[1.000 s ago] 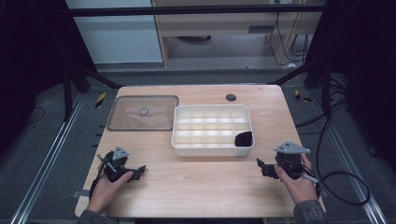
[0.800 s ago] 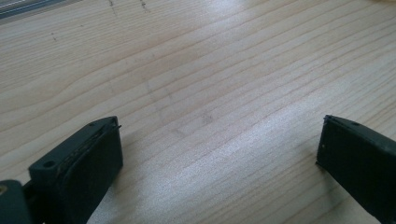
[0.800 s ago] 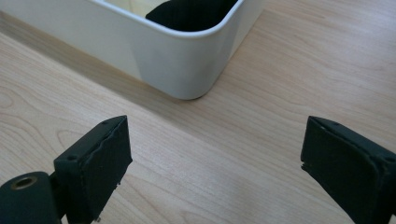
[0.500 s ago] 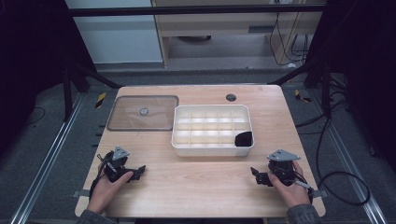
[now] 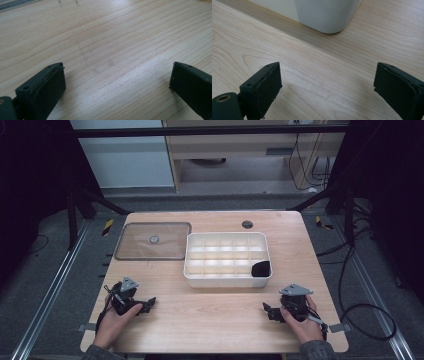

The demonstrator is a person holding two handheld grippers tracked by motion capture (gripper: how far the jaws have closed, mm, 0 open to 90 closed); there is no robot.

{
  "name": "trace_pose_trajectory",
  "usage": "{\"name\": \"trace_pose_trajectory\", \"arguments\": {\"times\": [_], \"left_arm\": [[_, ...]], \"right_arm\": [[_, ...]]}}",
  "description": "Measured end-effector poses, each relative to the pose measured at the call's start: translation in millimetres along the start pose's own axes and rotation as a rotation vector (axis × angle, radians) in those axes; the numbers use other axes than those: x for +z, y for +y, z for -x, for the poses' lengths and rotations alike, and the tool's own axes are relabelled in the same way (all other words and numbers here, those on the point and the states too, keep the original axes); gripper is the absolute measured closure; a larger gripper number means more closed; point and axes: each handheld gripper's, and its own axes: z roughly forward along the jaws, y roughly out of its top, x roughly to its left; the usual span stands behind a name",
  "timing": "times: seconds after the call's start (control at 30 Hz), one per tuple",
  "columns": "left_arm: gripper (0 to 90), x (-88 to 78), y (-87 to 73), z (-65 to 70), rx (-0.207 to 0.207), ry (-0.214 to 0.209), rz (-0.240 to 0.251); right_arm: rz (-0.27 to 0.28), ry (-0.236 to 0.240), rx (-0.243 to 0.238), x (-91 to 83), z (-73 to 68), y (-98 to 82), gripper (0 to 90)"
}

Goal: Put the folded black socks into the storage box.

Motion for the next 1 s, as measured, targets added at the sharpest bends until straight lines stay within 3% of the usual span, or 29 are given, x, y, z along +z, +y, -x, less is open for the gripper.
{"name": "trace_pose_trajectory", "arguments": {"times": [0.6, 1.0], "left_arm": [[0.0, 0.0, 0.0, 0.0, 0.0, 0.0, 0.0], [0.0, 0.0, -0.1, 0.1, 0.0, 0.0, 0.0]], "right_arm": [[-0.011, -0.046, 0.043, 16.6, 2.2, 2.6, 7.0], [-0.023, -0.038, 0.025, 17.7, -1.5, 2.9, 4.7]]}}
